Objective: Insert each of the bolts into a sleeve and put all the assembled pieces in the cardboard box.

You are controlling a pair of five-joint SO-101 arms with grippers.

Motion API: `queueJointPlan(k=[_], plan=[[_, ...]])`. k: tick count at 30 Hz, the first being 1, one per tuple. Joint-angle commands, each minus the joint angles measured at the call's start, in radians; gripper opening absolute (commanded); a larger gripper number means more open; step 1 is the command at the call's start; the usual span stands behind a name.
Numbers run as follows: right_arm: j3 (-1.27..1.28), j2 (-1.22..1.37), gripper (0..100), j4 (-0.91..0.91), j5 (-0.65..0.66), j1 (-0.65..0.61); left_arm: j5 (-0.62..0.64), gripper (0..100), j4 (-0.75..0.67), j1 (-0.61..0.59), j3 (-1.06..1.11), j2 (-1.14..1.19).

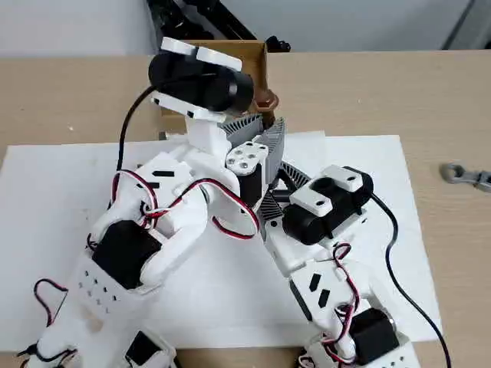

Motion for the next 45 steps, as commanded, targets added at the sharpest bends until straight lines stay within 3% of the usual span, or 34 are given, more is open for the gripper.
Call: queueJointPlan(k=[1,32,45], plan=[[-0.015,0.002,0.2,-0.028,0.008,0.012,0.003,0,0.008,0.009,-0.061,-0.011],[-0.014,0.002,0.2,-0.025,0.008,0.012,0.006,0,0.015,0.012,-0.087,-0.011],[-0.012,0.002,0.2,-0.027,0.008,0.041,0.003,0,0.02,0.077,-0.087,-0.009]])
